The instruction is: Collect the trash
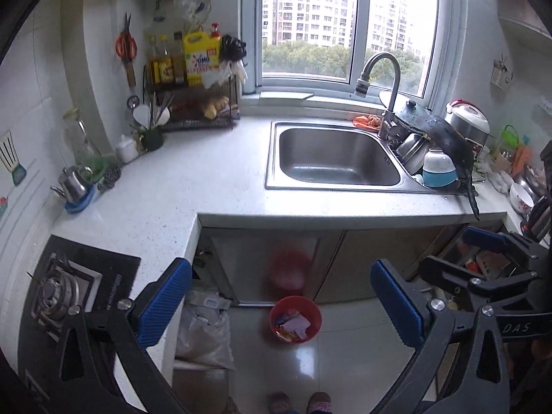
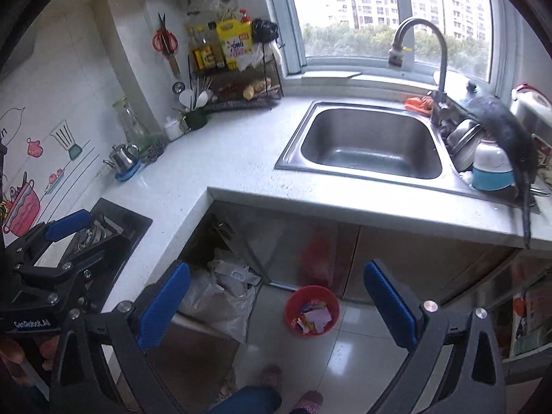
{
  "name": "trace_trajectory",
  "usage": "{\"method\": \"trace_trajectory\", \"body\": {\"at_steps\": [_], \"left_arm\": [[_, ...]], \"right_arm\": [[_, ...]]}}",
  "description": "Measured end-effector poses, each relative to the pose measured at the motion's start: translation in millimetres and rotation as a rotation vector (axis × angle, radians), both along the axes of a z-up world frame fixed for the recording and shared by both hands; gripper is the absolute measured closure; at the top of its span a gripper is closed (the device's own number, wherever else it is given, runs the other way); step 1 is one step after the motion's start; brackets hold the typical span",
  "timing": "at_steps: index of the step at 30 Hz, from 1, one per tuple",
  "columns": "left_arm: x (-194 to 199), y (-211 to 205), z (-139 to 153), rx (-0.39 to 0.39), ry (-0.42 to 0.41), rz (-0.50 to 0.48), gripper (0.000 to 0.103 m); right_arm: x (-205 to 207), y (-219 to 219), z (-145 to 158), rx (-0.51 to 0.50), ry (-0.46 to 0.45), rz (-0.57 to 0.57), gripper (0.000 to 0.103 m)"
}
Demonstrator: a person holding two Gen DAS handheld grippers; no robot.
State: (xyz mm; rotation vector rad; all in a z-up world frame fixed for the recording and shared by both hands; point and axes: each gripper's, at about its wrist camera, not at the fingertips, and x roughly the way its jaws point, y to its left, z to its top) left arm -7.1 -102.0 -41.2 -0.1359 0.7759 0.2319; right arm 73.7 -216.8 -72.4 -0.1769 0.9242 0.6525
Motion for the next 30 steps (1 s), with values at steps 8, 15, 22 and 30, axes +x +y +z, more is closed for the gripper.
{"method": "trace_trajectory", "body": {"at_steps": [8, 15, 22, 30], "left_arm": [[-22.4, 5.7, 18.6, -0.024, -0.039, -0.058, 0.000], [-38.4, 3.1, 16.2, -0.029, -0.036, -0.113, 0.000], [-49.3, 2.5, 19.4, -0.026, -0.048, -0.133, 0.000], [-57.9, -1.1, 21.7, -0.006, -0.045, -0.133, 0.000]], "right_arm": [[-19.4, 1.3, 15.2, -0.009, -0.040, -0.078, 0.002], [-39.2, 0.9, 13.2, -0.025, -0.061, -0.131, 0.002], [-55.0, -7.7, 19.6, -0.026, -0.083, -0.171, 0.002], [-61.0, -14.7, 26.9, -0.017, -0.095, -0.171, 0.002]]}}
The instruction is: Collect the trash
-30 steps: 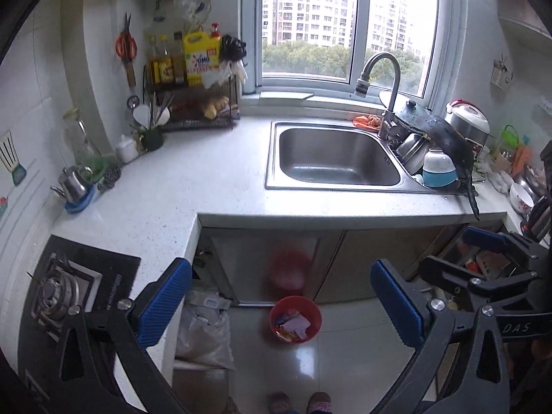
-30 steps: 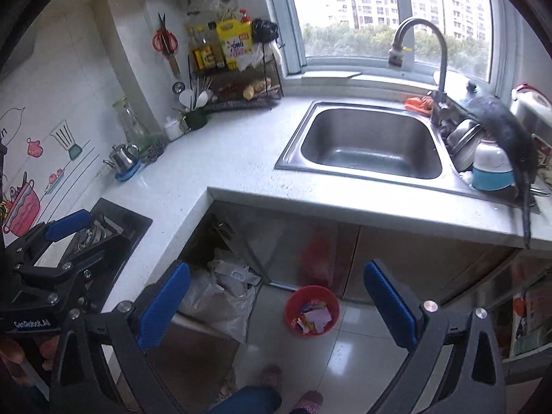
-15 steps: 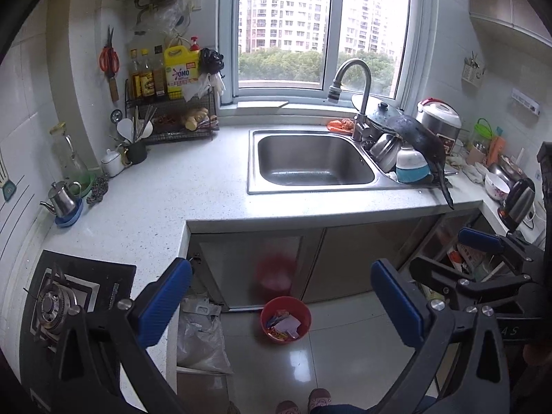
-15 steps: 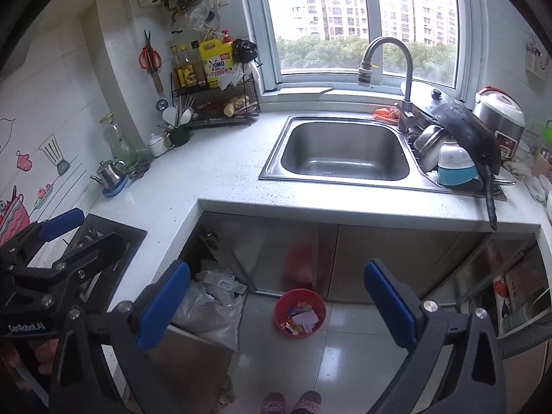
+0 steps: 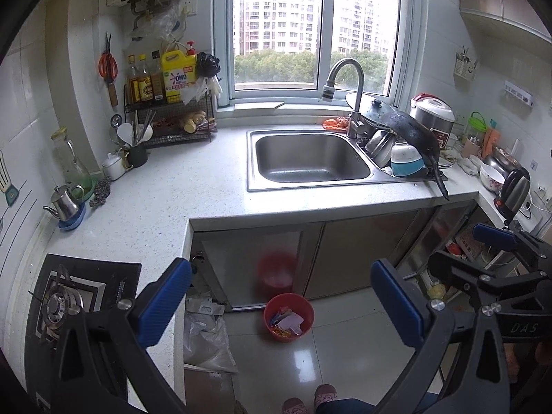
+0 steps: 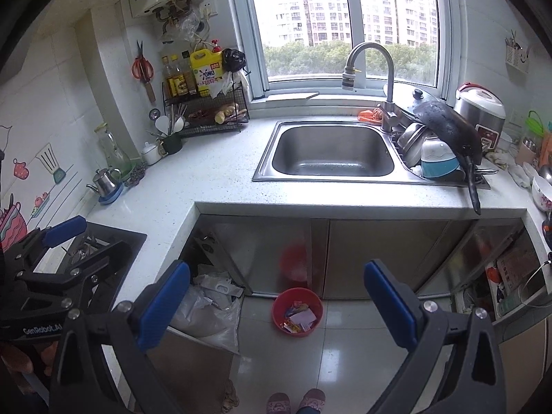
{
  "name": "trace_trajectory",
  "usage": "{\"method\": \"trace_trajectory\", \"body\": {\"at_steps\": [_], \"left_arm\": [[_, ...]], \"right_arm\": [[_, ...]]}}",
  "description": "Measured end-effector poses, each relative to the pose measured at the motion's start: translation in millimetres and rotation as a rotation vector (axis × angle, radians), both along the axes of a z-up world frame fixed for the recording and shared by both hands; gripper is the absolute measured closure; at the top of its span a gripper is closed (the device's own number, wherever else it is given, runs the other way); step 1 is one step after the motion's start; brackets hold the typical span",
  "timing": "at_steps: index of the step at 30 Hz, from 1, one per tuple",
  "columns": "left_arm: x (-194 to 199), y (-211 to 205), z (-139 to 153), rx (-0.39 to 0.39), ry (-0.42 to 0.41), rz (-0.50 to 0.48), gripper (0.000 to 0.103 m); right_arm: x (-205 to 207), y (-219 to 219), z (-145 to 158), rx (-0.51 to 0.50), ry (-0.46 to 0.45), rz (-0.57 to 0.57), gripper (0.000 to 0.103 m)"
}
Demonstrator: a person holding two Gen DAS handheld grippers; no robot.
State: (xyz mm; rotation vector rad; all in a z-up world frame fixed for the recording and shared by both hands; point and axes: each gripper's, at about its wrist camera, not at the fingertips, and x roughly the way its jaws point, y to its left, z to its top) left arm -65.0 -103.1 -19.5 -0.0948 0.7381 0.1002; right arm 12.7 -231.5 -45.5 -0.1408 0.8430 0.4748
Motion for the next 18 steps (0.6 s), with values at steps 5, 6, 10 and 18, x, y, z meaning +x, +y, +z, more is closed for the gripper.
{"method": "trace_trajectory", "body": {"at_steps": [5, 6, 10, 18], "left_arm": [[-5.7, -2.6, 3.5, 0.013, -0.009, -0.014, 0.000], [-6.3, -3.0, 3.6, 0.014, -0.007, -0.016, 0.000], [-9.1, -4.3, 2.5, 0.018, -0.001, -0.021, 0.000], [-12.9, -7.3, 4.7, 0.029, -0.006, -0.031, 0.000]], "right_arm": [[-4.9, -3.6, -0.2, 0.002, 0.002, -0.005, 0.002], [-5.5, -4.4, -0.1, 0.002, 0.002, -0.006, 0.002], [-6.7, -6.5, -0.3, -0.001, 0.002, -0.005, 0.002], [-14.4, -8.8, 3.0, 0.000, -0.002, -0.011, 0.002]]}}
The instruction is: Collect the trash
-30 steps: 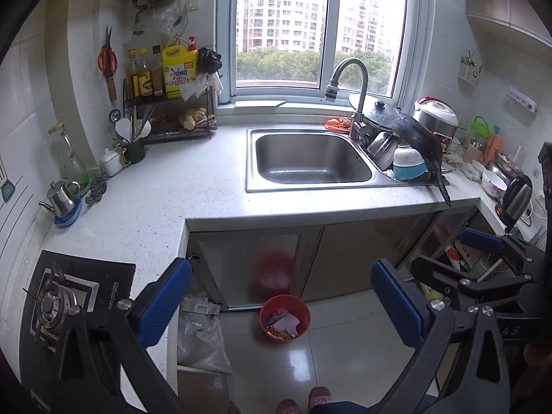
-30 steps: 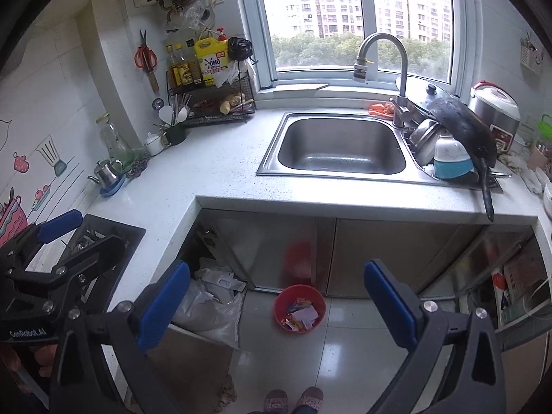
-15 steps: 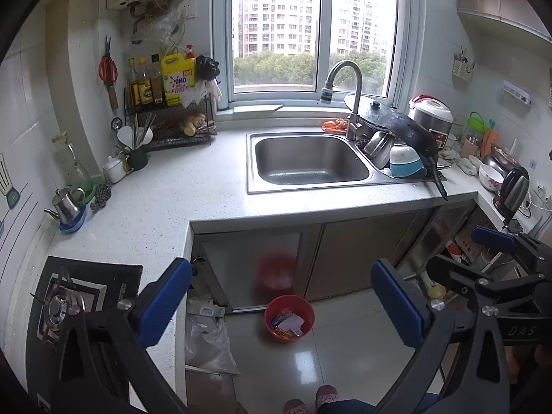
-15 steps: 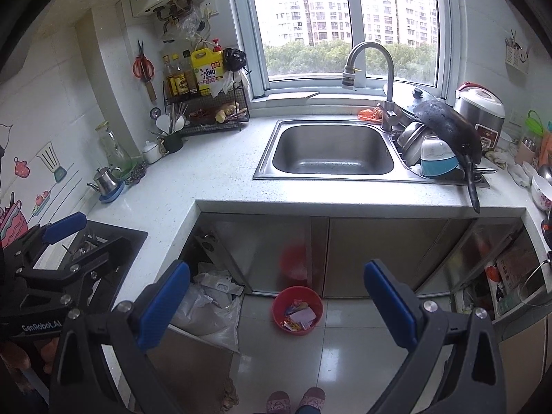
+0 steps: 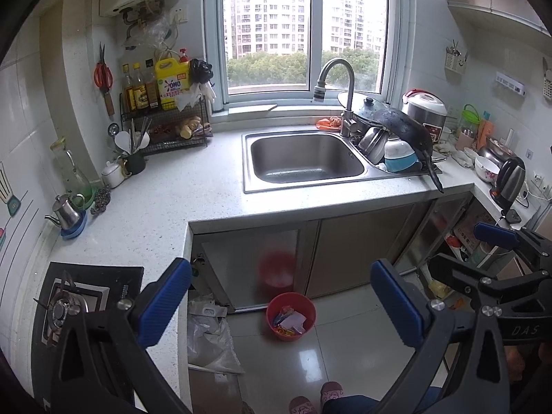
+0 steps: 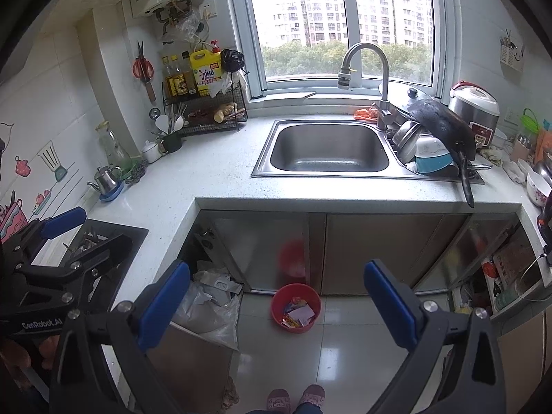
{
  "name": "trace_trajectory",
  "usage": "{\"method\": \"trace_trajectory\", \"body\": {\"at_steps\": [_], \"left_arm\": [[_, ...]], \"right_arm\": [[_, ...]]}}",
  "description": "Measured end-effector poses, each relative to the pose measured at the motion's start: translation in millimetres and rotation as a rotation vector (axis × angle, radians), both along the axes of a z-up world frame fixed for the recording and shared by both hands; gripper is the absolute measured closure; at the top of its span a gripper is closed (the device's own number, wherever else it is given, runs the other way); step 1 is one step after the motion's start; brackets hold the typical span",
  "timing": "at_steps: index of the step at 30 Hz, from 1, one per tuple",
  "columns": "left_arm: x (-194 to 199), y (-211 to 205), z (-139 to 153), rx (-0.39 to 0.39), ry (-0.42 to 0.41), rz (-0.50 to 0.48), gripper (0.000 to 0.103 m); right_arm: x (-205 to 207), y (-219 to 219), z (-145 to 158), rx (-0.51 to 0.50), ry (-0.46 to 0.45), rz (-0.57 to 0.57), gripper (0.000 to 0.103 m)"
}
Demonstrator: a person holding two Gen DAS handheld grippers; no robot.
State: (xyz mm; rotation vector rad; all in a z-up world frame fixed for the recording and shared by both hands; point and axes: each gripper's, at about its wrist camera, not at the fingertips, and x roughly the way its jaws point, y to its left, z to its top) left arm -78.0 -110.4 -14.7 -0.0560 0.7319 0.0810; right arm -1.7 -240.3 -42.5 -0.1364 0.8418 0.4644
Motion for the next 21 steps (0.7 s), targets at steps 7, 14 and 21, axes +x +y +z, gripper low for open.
{"method": "trace_trajectory", "body": {"at_steps": [7, 14, 21], "left_arm": [[-3.1, -2.4, 2.3, 0.013, -0.008, -0.005, 0.000], [-6.1, -2.1, 3.4, 0.008, -0.012, -0.006, 0.000], [-6.9, -2.9, 3.3, 0.004, -0.013, -0.017, 0.000]], "right_arm": [[-0.4, -2.8, 1.2, 0.000, 0.000, -0.003, 0.002], [-5.1, -3.2, 3.2, -0.002, 0.001, -0.013, 0.002], [-3.5, -4.2, 2.2, 0.000, 0.004, -0.022, 0.002]]}}
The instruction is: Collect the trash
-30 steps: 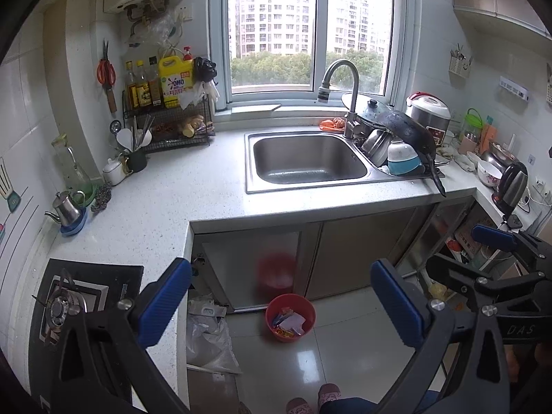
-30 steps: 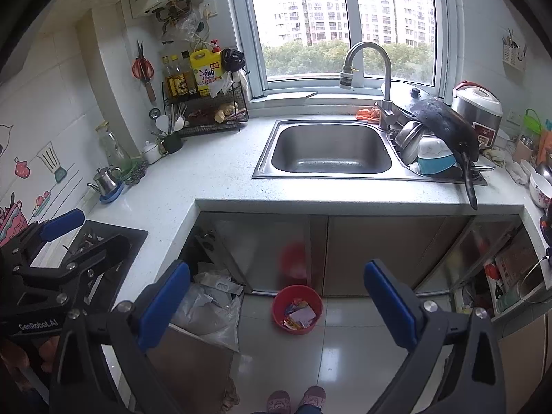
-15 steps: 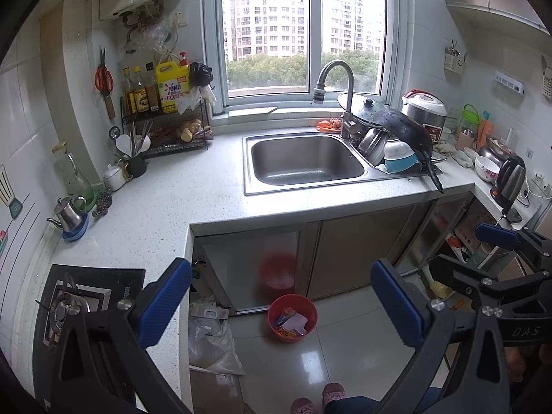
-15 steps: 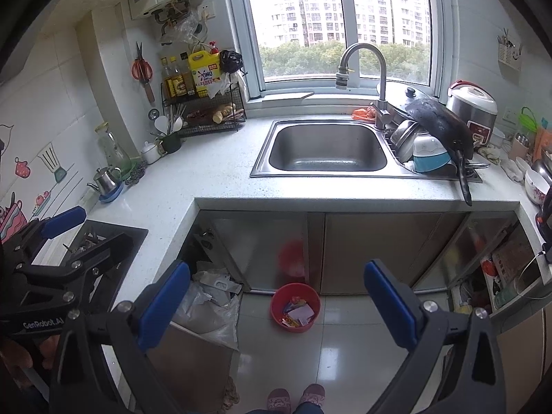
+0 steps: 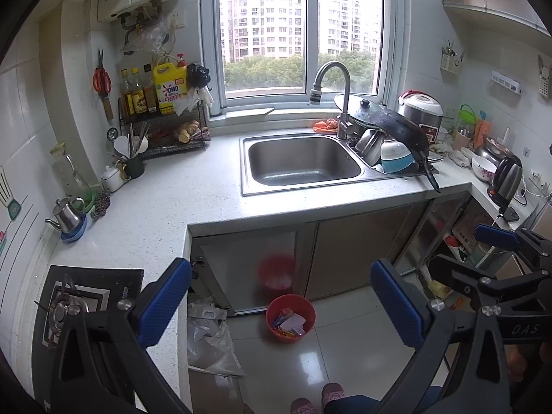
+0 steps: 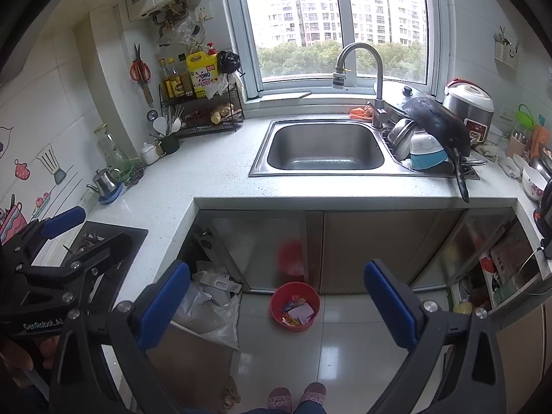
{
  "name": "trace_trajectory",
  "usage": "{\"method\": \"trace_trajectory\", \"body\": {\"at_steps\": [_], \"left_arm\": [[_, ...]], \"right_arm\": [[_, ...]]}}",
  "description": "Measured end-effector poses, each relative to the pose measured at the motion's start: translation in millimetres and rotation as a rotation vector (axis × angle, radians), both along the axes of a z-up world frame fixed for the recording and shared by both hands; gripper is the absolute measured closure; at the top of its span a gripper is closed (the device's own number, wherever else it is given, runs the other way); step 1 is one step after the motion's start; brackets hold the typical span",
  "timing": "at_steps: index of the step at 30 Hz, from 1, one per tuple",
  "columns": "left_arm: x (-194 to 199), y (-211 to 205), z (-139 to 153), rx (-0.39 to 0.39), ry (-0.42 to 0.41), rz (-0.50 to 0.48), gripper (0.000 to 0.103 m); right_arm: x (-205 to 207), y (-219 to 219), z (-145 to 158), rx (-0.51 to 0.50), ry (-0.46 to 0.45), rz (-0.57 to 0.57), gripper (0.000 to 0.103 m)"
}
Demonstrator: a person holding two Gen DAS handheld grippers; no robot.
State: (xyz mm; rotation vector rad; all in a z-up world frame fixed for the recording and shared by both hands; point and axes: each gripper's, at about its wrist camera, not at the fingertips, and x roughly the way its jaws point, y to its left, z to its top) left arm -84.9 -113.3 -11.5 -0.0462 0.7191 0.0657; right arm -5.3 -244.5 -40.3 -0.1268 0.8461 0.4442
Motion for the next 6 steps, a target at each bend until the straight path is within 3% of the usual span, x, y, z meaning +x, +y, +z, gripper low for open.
{"method": "trace_trajectory", "body": {"at_steps": [6], "left_arm": [[-0.4, -0.8, -1.0, -0.003, 0.004, -0.007, 0.000]], "right_arm": [[2.0, 0.6, -0.7, 0.000, 0.007, -0.005, 0.002]]}}
